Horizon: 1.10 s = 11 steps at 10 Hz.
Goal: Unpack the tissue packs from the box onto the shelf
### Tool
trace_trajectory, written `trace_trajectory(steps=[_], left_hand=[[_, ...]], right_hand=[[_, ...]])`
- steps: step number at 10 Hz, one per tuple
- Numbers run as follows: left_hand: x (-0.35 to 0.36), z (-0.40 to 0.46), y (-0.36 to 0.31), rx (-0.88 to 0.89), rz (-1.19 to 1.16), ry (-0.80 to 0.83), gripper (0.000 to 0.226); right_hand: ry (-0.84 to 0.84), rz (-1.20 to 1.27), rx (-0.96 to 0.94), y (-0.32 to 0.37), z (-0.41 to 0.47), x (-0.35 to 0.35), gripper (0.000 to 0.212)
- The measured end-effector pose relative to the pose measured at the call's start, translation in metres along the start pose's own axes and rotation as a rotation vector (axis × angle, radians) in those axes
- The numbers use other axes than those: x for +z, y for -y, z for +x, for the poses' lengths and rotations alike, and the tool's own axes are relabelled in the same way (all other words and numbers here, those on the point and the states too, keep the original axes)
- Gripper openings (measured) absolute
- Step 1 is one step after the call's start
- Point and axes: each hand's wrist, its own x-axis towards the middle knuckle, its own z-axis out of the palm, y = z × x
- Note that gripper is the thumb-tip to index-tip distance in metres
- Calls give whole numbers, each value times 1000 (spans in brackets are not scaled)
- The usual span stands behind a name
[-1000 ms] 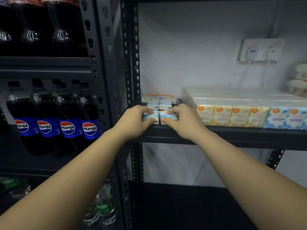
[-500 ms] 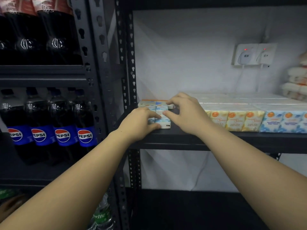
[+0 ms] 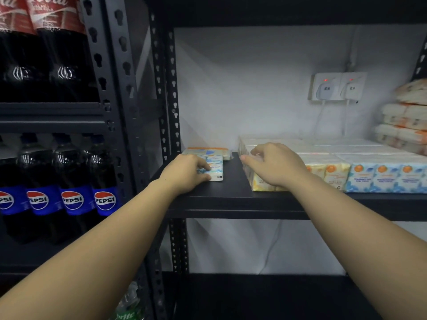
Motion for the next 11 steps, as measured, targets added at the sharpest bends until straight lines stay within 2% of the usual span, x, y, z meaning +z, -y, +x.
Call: trace_trajectory(steps=[2,4,7,9,11], left_hand=[[4,4,1,-8,2,-16,31],[4,7,1,-8,-8,-6,32],[5,-14,-10,84,-20,-67,50],[10,-29,-37,155,-56,-91,64],[16,-41,-58,92,-32,-26,73]], right_hand=[[-31,-94,-39,-6,0,7,61],[-46,-107,-49,-5,0,9,62],[-63,-126,-86,-2,-5,5,87],[-124,-156,-121,-10,-26,-2,82],[-141,-145,-77,-49,-57,-13,78]])
